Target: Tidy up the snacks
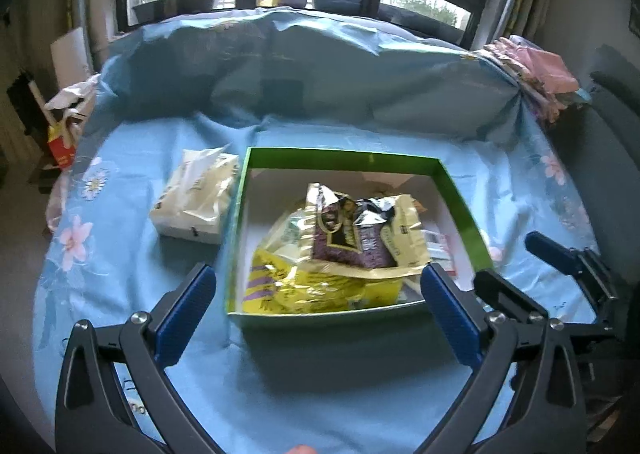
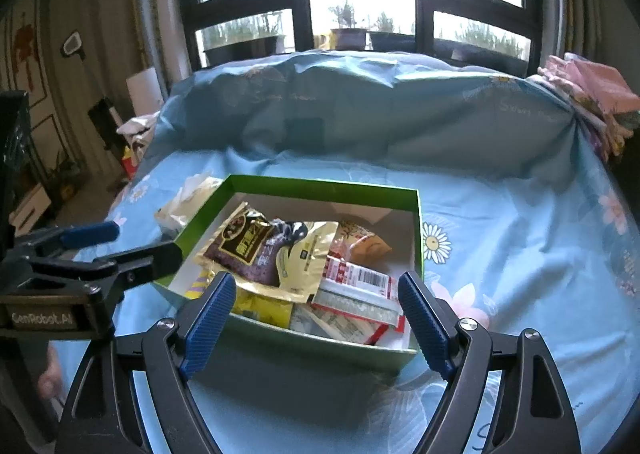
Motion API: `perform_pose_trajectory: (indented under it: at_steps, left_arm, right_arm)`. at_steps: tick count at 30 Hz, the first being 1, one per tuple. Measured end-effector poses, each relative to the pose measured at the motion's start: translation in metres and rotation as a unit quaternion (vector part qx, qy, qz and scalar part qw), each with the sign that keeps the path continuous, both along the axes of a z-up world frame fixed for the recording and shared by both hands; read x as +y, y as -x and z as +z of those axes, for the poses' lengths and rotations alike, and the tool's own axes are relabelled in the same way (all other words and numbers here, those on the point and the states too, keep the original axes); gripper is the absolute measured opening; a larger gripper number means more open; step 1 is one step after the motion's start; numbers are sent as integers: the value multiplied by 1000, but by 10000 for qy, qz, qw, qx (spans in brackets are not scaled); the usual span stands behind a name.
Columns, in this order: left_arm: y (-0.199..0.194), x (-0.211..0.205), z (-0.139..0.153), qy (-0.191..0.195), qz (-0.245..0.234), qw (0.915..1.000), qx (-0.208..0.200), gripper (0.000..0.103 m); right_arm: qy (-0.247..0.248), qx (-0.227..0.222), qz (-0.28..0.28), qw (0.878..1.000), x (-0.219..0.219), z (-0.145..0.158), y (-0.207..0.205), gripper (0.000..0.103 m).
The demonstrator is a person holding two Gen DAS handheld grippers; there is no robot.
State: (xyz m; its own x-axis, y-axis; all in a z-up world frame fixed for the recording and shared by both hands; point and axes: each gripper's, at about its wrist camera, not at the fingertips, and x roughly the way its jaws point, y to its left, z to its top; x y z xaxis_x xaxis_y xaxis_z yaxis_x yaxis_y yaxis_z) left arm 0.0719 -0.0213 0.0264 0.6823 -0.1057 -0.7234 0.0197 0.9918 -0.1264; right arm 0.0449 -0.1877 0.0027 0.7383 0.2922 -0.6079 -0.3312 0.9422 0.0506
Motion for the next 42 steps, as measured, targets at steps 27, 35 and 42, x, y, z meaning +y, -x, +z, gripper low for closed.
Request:
perform_pose_trajectory:
  at_steps: [27, 35, 42]
  left_arm:
    - [12, -2, 8, -604, 352, 9974, -176, 103]
    - [13, -4, 10, -635, 334, 9972, -209, 103]
    - [16, -7, 13, -710, 335, 9965, -271, 103]
  right_arm:
    - [-96, 16, -48, 9999, -7, 2, 2, 83]
    - [-108, -3, -43, 9999, -7, 3, 3, 83]
    - [-116, -20, -39, 9999, -6, 3, 3, 83]
